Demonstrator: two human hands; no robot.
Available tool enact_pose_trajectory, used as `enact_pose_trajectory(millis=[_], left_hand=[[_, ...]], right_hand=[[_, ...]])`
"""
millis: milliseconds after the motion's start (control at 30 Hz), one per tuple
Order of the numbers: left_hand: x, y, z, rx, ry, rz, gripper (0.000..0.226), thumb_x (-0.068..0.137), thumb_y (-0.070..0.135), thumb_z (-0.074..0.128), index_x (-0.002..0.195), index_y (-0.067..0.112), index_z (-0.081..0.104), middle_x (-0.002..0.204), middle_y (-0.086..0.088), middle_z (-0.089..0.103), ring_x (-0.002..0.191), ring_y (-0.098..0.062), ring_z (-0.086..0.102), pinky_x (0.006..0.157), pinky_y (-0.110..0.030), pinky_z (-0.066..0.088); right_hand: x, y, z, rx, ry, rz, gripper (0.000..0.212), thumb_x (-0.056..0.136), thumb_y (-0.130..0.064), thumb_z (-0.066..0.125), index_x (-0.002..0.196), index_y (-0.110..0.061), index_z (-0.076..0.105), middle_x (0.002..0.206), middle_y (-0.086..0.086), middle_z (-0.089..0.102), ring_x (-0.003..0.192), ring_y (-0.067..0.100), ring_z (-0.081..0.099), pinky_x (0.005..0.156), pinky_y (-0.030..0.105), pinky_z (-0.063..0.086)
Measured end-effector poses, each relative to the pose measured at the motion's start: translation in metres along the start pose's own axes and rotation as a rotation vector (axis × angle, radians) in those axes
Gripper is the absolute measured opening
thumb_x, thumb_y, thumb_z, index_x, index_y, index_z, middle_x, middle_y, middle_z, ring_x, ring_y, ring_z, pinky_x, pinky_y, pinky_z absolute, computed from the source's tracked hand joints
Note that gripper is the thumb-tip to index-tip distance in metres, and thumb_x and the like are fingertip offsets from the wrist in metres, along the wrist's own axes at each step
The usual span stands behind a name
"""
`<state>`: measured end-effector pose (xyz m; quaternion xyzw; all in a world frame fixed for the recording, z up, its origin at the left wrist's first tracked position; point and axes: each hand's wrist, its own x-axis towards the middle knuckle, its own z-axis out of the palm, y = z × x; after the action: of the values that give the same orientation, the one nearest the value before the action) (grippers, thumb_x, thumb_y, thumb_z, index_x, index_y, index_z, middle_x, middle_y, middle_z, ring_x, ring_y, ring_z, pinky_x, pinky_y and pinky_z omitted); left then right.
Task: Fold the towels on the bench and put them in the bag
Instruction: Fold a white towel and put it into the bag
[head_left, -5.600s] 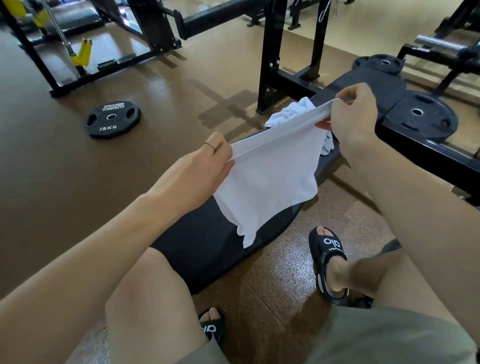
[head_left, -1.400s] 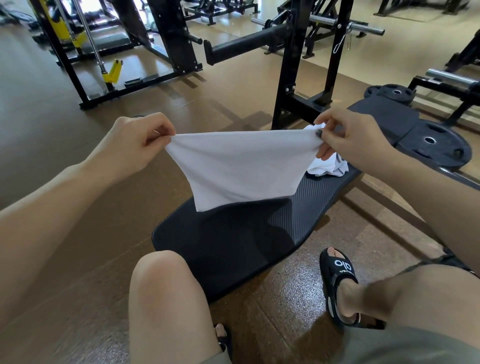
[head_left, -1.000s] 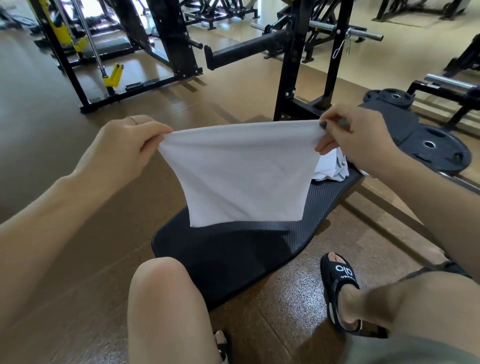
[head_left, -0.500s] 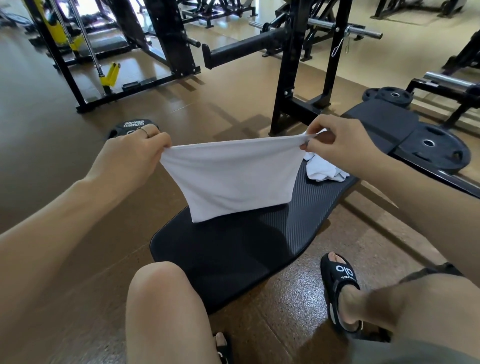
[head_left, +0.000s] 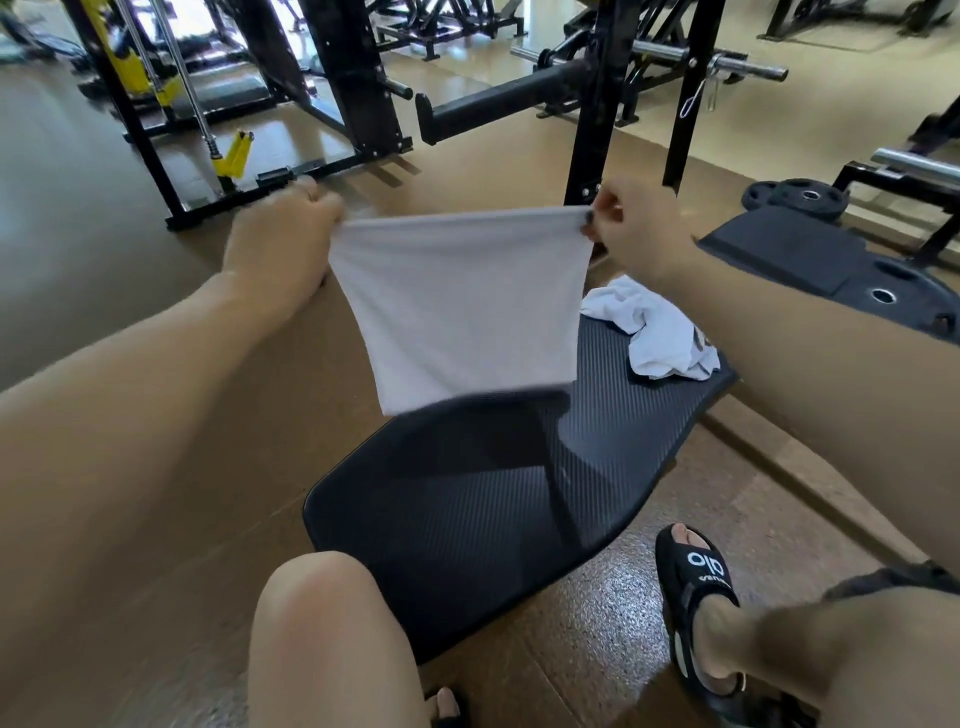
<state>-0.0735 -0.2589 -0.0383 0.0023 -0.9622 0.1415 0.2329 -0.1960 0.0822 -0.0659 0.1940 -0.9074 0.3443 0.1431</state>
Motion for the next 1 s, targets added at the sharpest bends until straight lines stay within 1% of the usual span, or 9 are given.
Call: enact_pose_trajectory(millis=[100,167,267,367,433,533,633,733,1000], left_hand=[[0.003,-0.010,-0.011,0.062,0.174,-0.041,0.021,0.086,-0.008,0.055,0.105,-0.001,0.059,0.097,-0.025,0.056,0.075,-0.044,0.056,0.061,-0.050,0.040],[-0.017,-0.004,-0.009,0.059,0.204,-0.003,0.016,0.084,-0.005,0.057,0.099,-0.001,0.060,0.090,-0.025,0.054,0.070,-0.042,0.053,0.062,-0.047,0.038],[-0.082,0.027,0.015,0.078,0.030,0.192,0.028,0.064,-0.006,0.076,0.086,0.003,0.061,0.077,-0.018,0.052,0.061,-0.034,0.054,0.054,-0.039,0.033],[-0.154,0.067,0.050,-0.033,-0.224,0.385,0.043,0.045,-0.008,0.077,0.078,0.013,0.059,0.073,-0.008,0.053,0.060,-0.030,0.057,0.058,-0.037,0.042],[-0.188,0.095,0.063,-0.055,-0.380,0.450,0.036,0.058,-0.002,0.077,0.082,0.018,0.060,0.077,-0.002,0.057,0.066,-0.026,0.061,0.063,-0.036,0.045],[-0.223,0.120,0.073,-0.019,-0.584,0.528,0.028,0.084,0.001,0.059,0.105,0.019,0.058,0.100,0.000,0.060,0.092,-0.022,0.063,0.083,-0.033,0.045],[-0.242,0.129,0.070,-0.003,-0.694,0.530,0.030,0.090,0.001,0.053,0.114,0.019,0.055,0.108,0.001,0.058,0.098,-0.021,0.061,0.086,-0.031,0.040],[-0.256,0.134,0.065,-0.036,-0.742,0.538,0.027,0.092,0.002,0.053,0.114,0.018,0.054,0.105,0.000,0.058,0.092,-0.021,0.060,0.086,-0.031,0.044],[-0.280,0.135,0.060,-0.161,-0.735,0.460,0.024,0.095,0.009,0.049,0.115,0.021,0.053,0.105,0.001,0.056,0.092,-0.020,0.059,0.083,-0.031,0.045]], right_hand=[[-0.006,-0.013,-0.010,0.060,0.096,-0.080,0.009,0.099,-0.013,0.054,0.090,-0.011,0.052,0.093,0.015,0.068,0.088,0.025,0.068,0.070,0.028,0.051],[-0.023,-0.003,-0.008,0.090,0.112,-0.100,0.009,0.097,-0.013,0.053,0.089,-0.009,0.053,0.088,0.015,0.067,0.085,0.028,0.067,0.072,0.039,0.053],[-0.071,0.038,0.015,-0.025,0.040,-0.061,0.010,0.094,-0.013,0.051,0.087,-0.010,0.057,0.078,0.010,0.062,0.075,0.028,0.058,0.070,0.045,0.049],[-0.137,0.078,0.044,-0.087,-0.213,-0.011,0.013,0.094,-0.003,0.053,0.082,-0.007,0.054,0.077,0.011,0.057,0.072,0.032,0.053,0.070,0.049,0.047],[-0.180,0.096,0.060,-0.139,-0.321,0.000,0.017,0.096,-0.002,0.051,0.080,-0.006,0.047,0.078,0.011,0.051,0.071,0.033,0.051,0.068,0.050,0.046],[-0.233,0.114,0.077,-0.260,-0.440,-0.052,0.018,0.097,-0.003,0.052,0.083,-0.011,0.044,0.091,0.010,0.052,0.078,0.035,0.055,0.065,0.042,0.044],[-0.271,0.123,0.082,-0.395,-0.439,-0.175,0.017,0.083,0.007,0.068,0.092,-0.005,0.060,0.104,0.012,0.063,0.090,0.034,0.063,0.066,0.038,0.053],[-0.290,0.123,0.083,-0.423,-0.391,-0.223,0.036,0.072,0.012,0.078,0.105,0.001,0.069,0.114,0.014,0.069,0.102,0.034,0.067,0.080,0.039,0.058],[-0.302,0.123,0.073,-0.456,-0.418,-0.247,0.026,0.075,0.008,0.075,0.096,-0.004,0.066,0.111,0.012,0.067,0.100,0.034,0.065,0.081,0.039,0.054]])
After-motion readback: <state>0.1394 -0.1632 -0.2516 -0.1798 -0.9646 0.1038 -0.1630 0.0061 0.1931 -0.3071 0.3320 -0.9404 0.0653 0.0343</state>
